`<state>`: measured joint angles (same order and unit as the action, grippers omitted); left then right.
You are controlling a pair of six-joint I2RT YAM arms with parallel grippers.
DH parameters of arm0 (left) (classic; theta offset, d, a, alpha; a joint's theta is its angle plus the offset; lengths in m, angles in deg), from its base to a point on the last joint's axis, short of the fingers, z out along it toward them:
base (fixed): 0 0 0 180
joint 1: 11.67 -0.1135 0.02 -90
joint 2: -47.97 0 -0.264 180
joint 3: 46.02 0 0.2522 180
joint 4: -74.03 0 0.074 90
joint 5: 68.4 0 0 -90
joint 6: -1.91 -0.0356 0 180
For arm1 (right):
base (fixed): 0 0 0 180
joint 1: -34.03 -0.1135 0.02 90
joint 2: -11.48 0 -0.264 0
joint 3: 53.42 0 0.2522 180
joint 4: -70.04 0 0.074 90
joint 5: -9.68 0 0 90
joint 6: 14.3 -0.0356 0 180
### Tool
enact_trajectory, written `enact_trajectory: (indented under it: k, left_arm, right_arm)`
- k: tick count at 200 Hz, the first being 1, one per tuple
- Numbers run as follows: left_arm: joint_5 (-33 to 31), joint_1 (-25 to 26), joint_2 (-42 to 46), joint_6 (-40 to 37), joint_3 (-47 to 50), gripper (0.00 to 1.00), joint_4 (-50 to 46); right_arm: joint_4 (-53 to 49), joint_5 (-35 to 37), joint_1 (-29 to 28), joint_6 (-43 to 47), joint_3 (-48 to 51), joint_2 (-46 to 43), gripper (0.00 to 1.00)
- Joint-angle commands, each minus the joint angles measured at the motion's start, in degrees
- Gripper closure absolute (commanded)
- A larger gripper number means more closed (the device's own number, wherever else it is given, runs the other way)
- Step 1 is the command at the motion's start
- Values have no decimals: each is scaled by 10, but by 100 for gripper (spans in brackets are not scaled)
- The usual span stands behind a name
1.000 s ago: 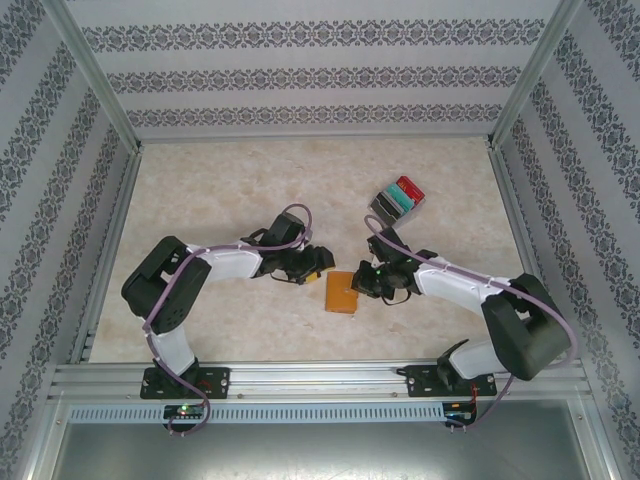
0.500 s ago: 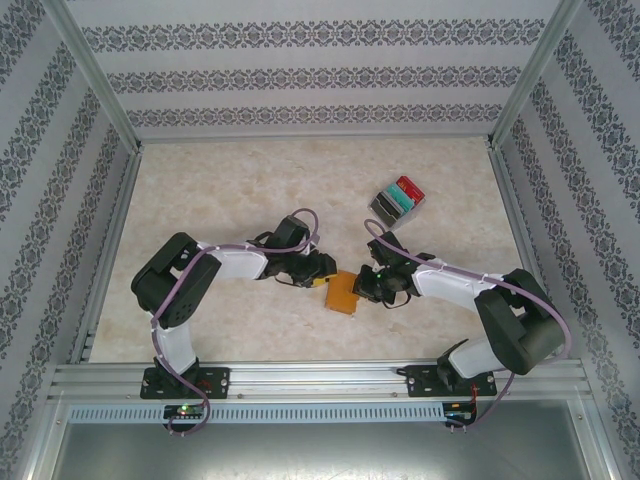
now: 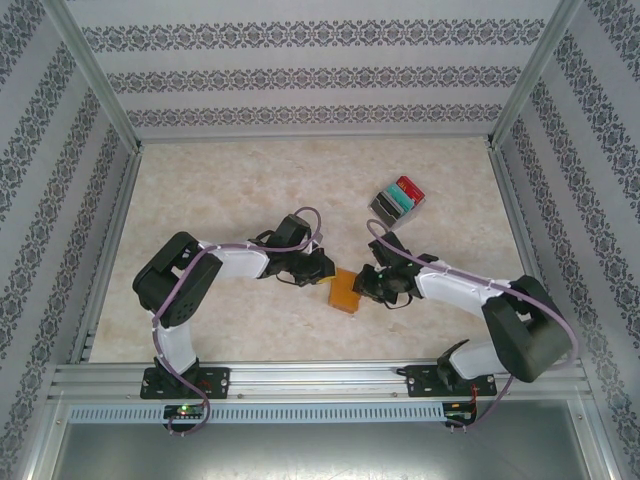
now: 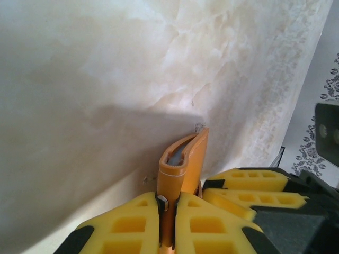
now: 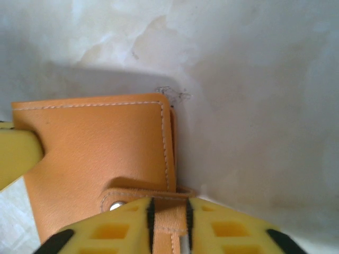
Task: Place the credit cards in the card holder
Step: Pick up the card holder at the bottom-center of the table, then open the button on the card holder.
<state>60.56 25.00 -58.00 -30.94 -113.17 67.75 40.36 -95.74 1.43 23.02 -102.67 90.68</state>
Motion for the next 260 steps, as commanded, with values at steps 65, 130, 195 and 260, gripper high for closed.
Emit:
enact_trajectory:
  k: [65, 130, 195, 260]
  left_arm:
    - [-16, 9, 26, -4, -1, 100, 35]
    - [-10, 9, 22, -5, -2, 100, 39]
    - [-10, 6, 30, -55, 4, 100, -23]
    - [-17, 5, 25, -76, -15, 100, -52]
  right_arm:
    - [-67, 73, -55, 20, -66, 23, 56]
    - [-122, 142, -79, 32, -106, 89, 54]
    - [-137, 181, -22, 17, -58, 29, 80]
    - [-141, 149, 21, 69, -59, 30, 75]
